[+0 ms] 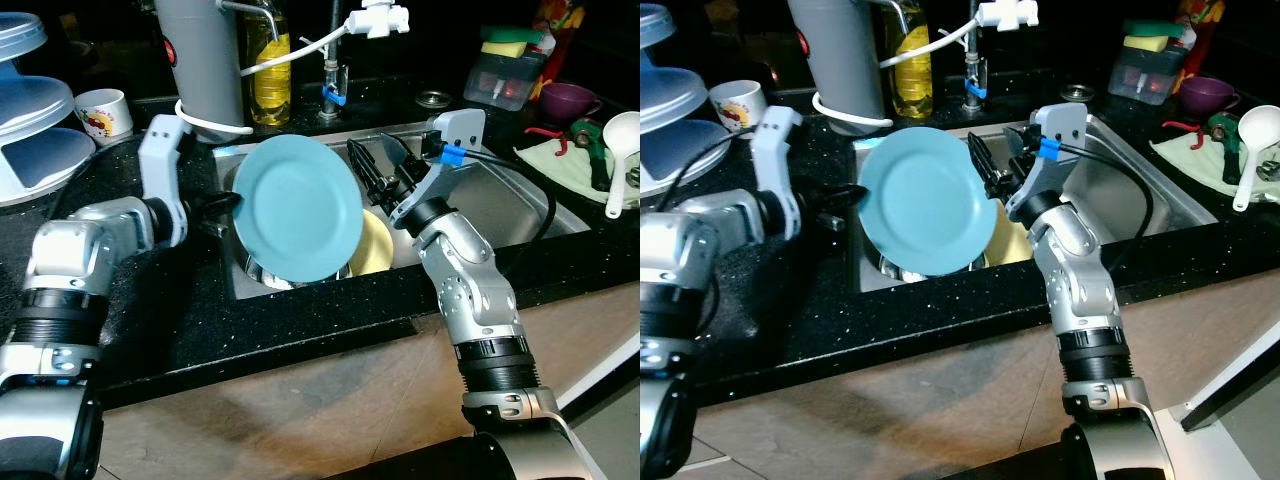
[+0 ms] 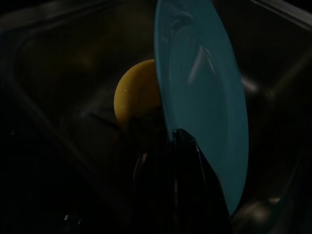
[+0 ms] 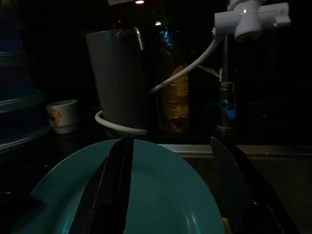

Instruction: Kitchen organization

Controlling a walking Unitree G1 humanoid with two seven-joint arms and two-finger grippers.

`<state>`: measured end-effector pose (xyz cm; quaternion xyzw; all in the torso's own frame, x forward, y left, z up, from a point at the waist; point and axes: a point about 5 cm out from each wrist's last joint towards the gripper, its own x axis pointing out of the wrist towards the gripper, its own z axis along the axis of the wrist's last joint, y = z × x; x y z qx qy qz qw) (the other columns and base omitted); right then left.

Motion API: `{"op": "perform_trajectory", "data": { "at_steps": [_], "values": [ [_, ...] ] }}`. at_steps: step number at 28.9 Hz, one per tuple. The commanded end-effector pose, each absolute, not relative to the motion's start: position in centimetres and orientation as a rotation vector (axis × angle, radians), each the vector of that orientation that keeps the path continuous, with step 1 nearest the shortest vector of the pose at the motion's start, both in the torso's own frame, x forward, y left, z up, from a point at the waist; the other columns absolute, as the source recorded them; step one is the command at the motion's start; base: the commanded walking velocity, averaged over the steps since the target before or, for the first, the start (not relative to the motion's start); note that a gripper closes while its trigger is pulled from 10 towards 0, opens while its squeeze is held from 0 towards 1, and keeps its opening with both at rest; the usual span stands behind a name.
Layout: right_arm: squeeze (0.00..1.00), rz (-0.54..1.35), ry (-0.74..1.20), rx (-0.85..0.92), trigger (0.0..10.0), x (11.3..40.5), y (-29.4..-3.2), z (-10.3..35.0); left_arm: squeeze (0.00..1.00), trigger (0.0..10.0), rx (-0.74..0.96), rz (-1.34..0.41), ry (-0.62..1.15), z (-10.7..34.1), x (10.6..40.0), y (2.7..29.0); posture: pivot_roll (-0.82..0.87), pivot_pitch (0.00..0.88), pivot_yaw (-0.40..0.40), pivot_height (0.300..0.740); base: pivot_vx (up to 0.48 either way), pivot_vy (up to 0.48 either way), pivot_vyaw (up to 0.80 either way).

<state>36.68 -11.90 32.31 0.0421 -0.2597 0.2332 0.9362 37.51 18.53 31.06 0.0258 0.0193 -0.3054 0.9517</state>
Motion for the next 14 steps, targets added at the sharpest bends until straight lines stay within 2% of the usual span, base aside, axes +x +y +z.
{"op": "perform_trajectory", "data": {
  "at_steps": [1,2,5,7,8,13,14],
  "values": [
    [0.0,0.482,-0.524,0.079,10.0,36.5,-11.8,32.1,0.0,4.7,0.111,-0.597,0.04,30.7,37.8,18.5,0.05,0.233,0.028,0.74,0.0,0.0,0.0],
    [0.0,0.48,-0.523,0.079,10.0,36.5,-11.9,32.1,1.0,10.0,0.11,-0.573,0.03,30.8,38.0,18.5,0.05,0.233,0.028,0.74,0.0,0.0,0.0],
    [0.0,0.476,-0.523,0.08,10.0,36.5,-11.9,32.1,1.0,10.0,0.112,-0.546,-0.002,31.3,38.2,18.6,0.05,0.233,0.028,0.74,0.0,0.0,0.0],
    [0.0,0.471,-0.525,0.084,10.0,36.5,-12.0,32.1,1.0,10.0,0.104,-0.505,-0.085,32.3,38.4,18.8,0.05,0.236,0.031,0.74,0.0,0.0,0.0],
    [0.0,0.458,-0.532,0.095,10.0,36.5,-12.1,32.2,0.0,10.0,0.051,-0.428,-0.175,33.6,38.5,19.6,0.05,0.235,0.029,0.74,0.0,0.0,0.0],
    [0.0,0.408,-0.558,0.125,10.0,36.3,-12.6,32.5,0.0,10.0,0.019,-0.32,-0.28,35.6,38.1,20.8,0.05,0.233,0.021,0.74,0.0,0.0,0.0],
    [0.0,0.349,-0.601,0.157,10.0,36.1,-13.3,33.1,0.0,10.0,-0.02,-0.3,-0.336,36.6,37.7,20.7,0.05,0.232,0.017,0.74,0.0,0.0,0.0]
  ]
}}
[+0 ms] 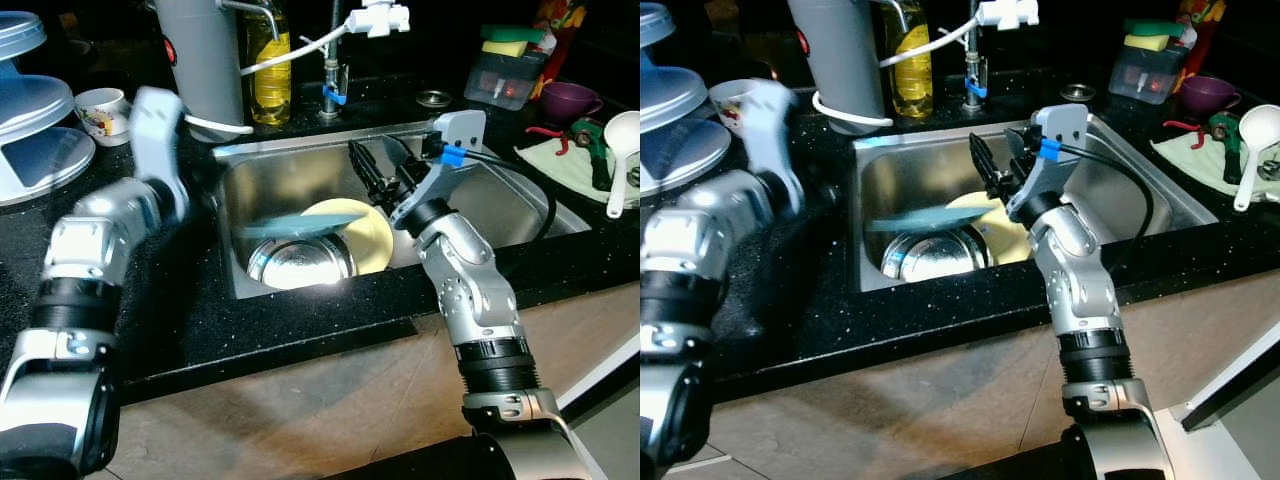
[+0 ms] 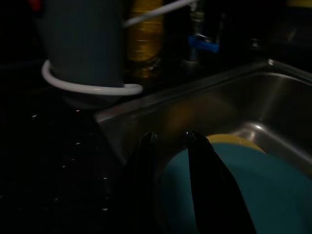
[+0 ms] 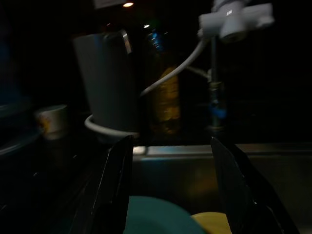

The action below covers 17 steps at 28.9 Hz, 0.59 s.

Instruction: Kitchen organization

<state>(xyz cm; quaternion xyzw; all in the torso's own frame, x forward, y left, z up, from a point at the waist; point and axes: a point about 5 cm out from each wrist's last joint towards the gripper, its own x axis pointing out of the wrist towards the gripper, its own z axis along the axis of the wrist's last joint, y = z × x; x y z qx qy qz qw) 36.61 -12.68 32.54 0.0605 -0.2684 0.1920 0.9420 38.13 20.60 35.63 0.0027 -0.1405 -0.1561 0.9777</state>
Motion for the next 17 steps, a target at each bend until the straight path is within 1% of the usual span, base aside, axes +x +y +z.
{"op": "perform_trajectory", "data": {
  "at_steps": [1,2,4,7,8,11,13,17],
  "values": [
    [0.0,0.349,-0.601,0.157,10.0,36.1,-13.3,33.1,0.0,10.0,-0.02,-0.3,-0.336,36.6,37.7,20.7,0.05,0.232,0.017,0.74,0.0,0.0,0.0],
    [0.0,0.305,-0.641,0.194,10.0,35.9,-13.9,33.8,0.0,10.0,-0.026,-0.302,-0.398,37.4,37.1,20.1,0.05,0.231,0.015,0.74,0.0,0.0,0.0],
    [0.0,0.285,-0.665,0.213,10.0,35.4,-14.1,34.4,0.0,10.0,0.02,-0.315,-0.448,37.7,36.2,18.9,0.05,0.231,0.014,0.74,0.0,0.0,0.0],
    [0.0,0.289,-0.64,0.195,10.0,35.0,-13.6,34.2,0.0,10.0,0.044,-0.338,-0.455,36.7,35.4,17.3,0.04,0.229,0.014,0.74,0.0,0.0,0.0],
    [0.0,0.289,-0.64,0.195,10.0,35.0,-13.6,34.2,0.0,10.0,0.044,-0.338,-0.455,36.7,35.4,17.3,0.04,0.229,0.014,0.74,0.0,0.0,0.0],
    [0.0,0.287,-0.61,0.137,10.0,34.7,-13.1,33.3,0.0,10.0,0.039,-0.346,-0.425,35.2,35.2,16.1,0.04,0.228,0.015,0.74,0.0,0.0,0.0],
    [0.0,0.268,-0.604,0.119,10.0,34.7,-13.2,33.0,0.0,10.0,0.081,-0.336,-0.438,34.8,35.1,15.8,0.04,0.23,0.015,0.74,0.0,0.0,0.0],
    [0.0,0.239,-0.612,0.088,10.0,34.5,-13.6,32.9,0.0,10.0,0.072,-0.328,-0.451,34.8,35.0,15.5,0.04,0.23,0.016,0.74,0.0,0.0,0.0]
  ]
}}
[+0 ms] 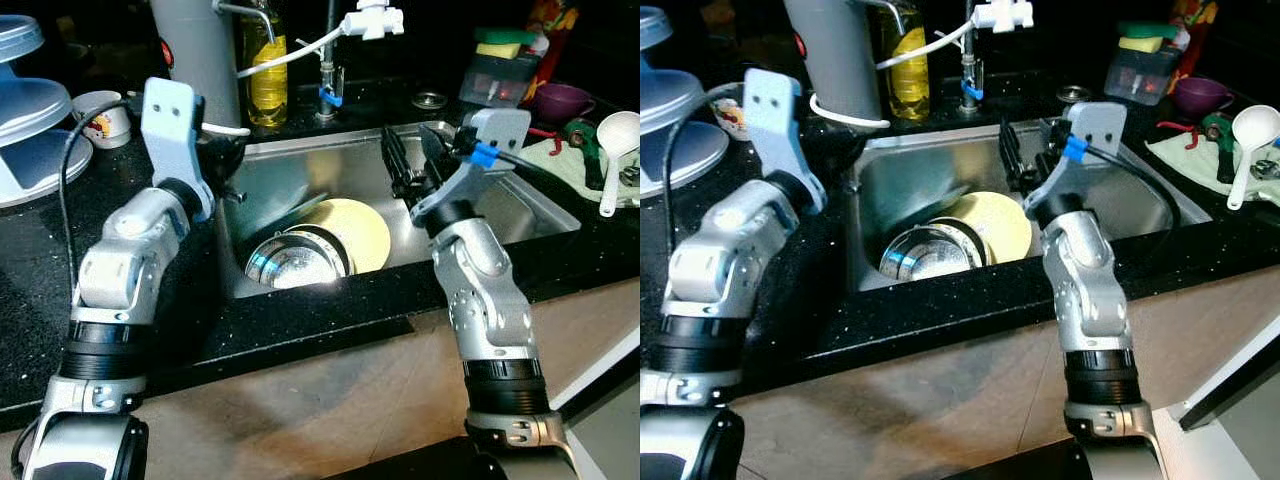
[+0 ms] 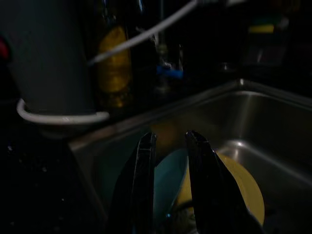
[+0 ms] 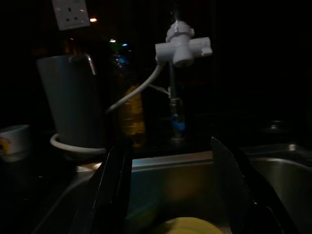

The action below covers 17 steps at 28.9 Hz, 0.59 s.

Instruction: Kitchen organization

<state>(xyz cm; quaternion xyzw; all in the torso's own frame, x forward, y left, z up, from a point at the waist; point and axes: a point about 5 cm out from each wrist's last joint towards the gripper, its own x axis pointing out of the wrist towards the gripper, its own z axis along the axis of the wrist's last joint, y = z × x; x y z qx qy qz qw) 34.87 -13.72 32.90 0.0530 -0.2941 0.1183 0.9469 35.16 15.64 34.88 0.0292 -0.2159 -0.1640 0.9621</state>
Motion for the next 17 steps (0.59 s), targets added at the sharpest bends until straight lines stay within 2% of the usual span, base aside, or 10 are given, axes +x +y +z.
{"op": "perform_trajectory", "data": {
  "at_steps": [1,17],
  "values": [
    [0.0,0.221,-0.614,0.078,10.0,34.45,-13.8,32.81,0.0,10.0,0.079,-0.322,-0.464,34.87,34.8,15.29,0.04,0.231,0.016,0.74,0.0,0.0,0.0],
    [0.0,0.206,-0.597,0.083,10.0,34.1,-13.62,32.46,0.0,10.0,0.078,-0.283,-0.456,34.36,34.2,15.29,0.03,0.225,0.014,0.74,0.0,0.0,0.0]
  ]
}}
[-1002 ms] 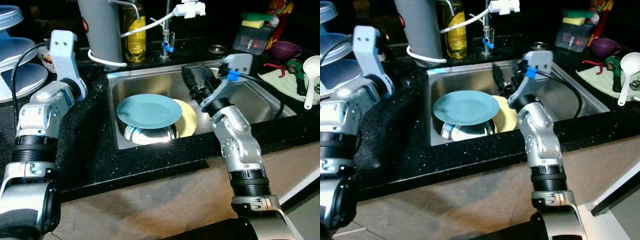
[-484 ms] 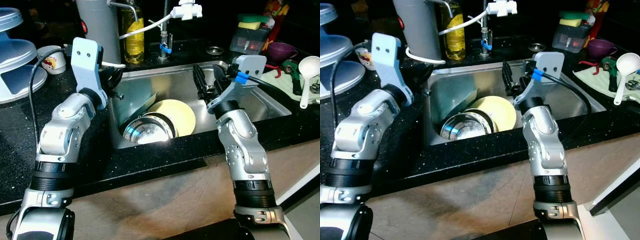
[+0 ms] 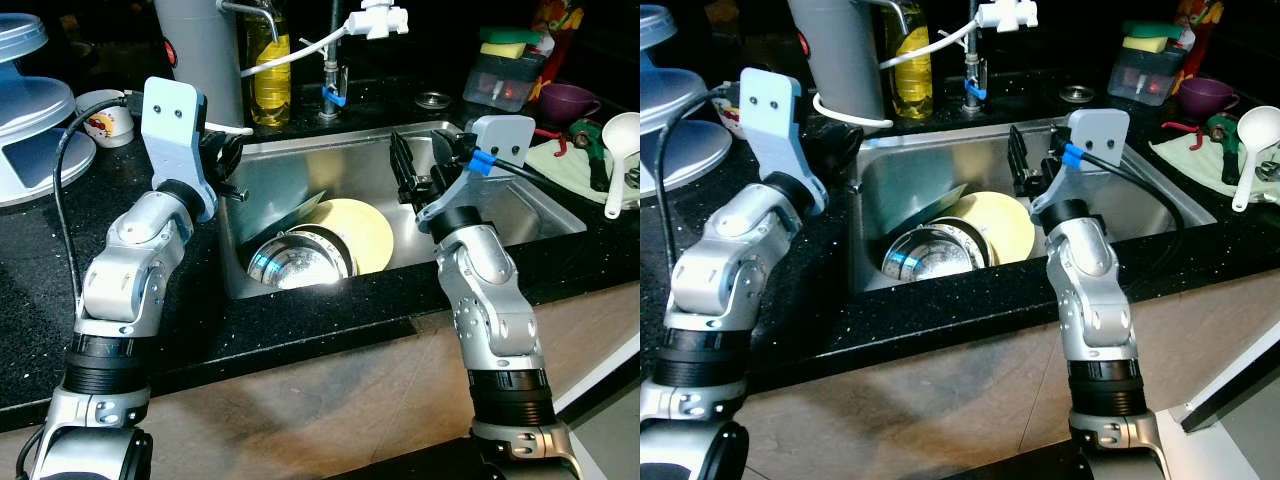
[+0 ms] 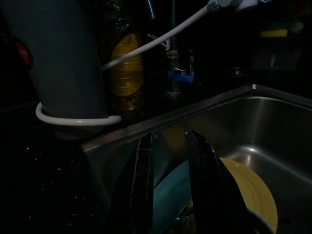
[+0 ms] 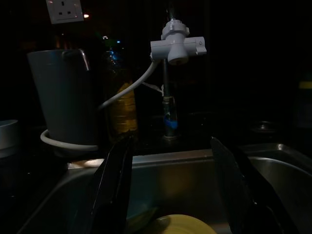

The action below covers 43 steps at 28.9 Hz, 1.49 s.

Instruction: Kitchen organization

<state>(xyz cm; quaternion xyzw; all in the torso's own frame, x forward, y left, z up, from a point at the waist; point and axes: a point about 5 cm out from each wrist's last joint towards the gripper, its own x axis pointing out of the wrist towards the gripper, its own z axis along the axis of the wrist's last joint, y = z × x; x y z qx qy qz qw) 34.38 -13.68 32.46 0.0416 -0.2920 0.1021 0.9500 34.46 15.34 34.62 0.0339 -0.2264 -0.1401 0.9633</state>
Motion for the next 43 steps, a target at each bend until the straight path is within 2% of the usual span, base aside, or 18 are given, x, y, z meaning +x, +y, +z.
{"op": "perform_trajectory", "data": {
  "at_steps": [1,11,36,43],
  "values": [
    [0.0,0.207,-0.596,0.086,10.0,34.1,-13.5,32.4,0.0,10.0,0.081,-0.284,-0.455,34.3,34.2,15.3,0.03,0.225,0.014,0.74,0.0,0.0,0.0],
    [0.0,0.208,-0.587,0.1,10.0,34.1,-13.4,32.3,0.0,10.0,0.078,-0.286,-0.45,34.1,34.0,15.1,0.03,0.22,0.012,0.74,0.0,0.0,0.0],
    [0.0,0.216,-0.569,0.118,10.0,34.0,-13.2,32.1,0.0,10.0,0.088,-0.284,-0.435,33.9,33.9,15.3,0.03,0.216,0.012,0.74,-0.36,0.0,0.0],
    [0.0,0.223,-0.557,0.115,10.0,34.0,-13.1,31.9,0.0,10.0,0.09,-0.233,-0.338,32.3,33.9,16.2,0.03,0.226,0.007,0.74,-0.166,0.0,0.0]
  ]
}}
